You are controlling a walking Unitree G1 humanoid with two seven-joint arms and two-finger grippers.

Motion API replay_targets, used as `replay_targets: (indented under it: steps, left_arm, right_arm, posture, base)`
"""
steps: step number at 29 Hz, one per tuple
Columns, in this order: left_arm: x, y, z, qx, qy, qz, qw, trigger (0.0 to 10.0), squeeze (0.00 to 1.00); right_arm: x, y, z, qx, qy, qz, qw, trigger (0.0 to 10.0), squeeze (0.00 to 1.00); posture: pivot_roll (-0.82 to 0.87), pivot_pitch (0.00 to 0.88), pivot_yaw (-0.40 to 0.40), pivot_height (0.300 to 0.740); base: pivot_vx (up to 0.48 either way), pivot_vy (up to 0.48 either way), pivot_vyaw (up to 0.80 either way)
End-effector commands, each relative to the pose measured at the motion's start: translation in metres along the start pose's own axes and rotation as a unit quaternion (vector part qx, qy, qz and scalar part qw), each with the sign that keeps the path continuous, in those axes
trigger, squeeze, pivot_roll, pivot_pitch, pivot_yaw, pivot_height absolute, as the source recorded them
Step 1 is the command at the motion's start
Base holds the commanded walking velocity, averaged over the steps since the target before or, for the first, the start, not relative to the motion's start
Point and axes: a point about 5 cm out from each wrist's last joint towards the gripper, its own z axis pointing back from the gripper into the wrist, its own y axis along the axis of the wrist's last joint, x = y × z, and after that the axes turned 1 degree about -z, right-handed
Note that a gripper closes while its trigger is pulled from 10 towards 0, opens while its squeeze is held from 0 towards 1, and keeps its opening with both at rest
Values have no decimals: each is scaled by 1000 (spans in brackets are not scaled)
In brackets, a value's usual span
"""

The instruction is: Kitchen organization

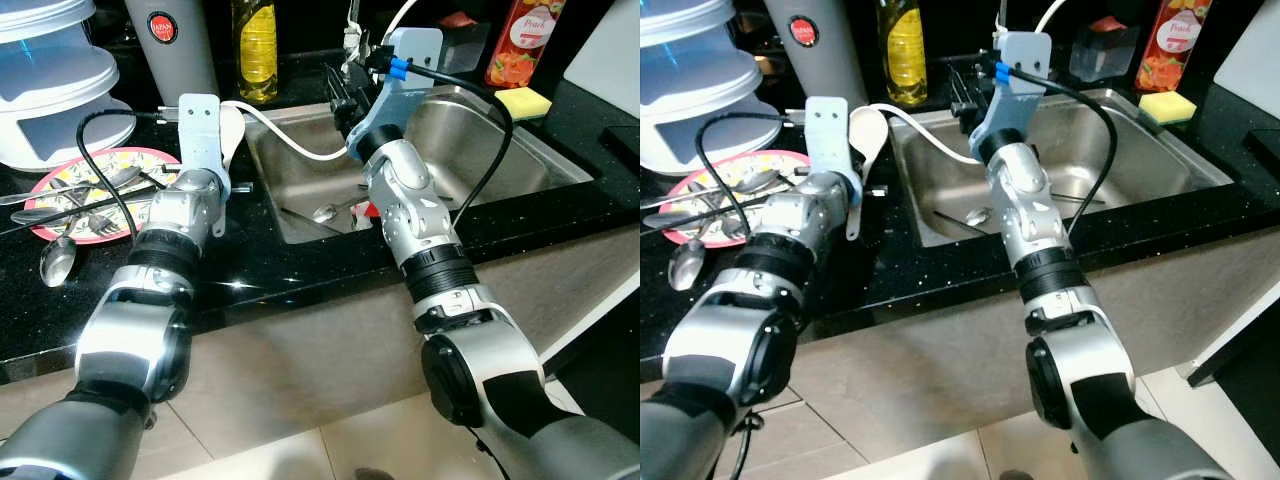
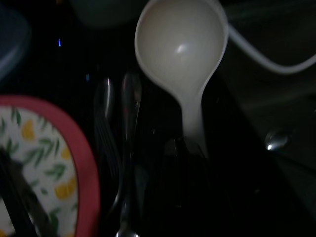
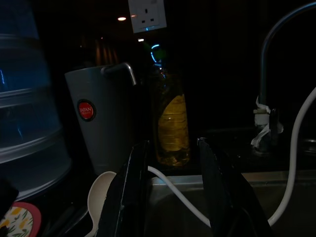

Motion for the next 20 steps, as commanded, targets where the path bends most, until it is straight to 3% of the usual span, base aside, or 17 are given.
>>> replay_targets:
  steps: [1,7,8,20]
  left_arm:
    - [2,7,2,17,-2,-16,1000,10000,0]
    - [3,12,3,14,3,-11,1000,10000,0]
    - [4,12,3,12,-2,-5,1000,10000,1000]
    - [12,-5,1,-44,-21,21,999,10000,1000]
  right_arm:
    - [-1,-1,2,0,3,-5,1000,10000,0]
    - [0,-1,2,0,2,-7,1000,10000,0]
    - [0,-1,2,0,3,-7,1000,10000,0]
    - [-1,-1,2,0,6,-5,1000,10000,0]
  posture:
    - [-35,0,16,740]
    - [-30,0,14,740]
    - [-31,0,15,740]
    - [-36,0,16,740]
  base:
    - [0,0,0]
    - [0,0,0]
    - [0,0,0]
    - [0,0,0]
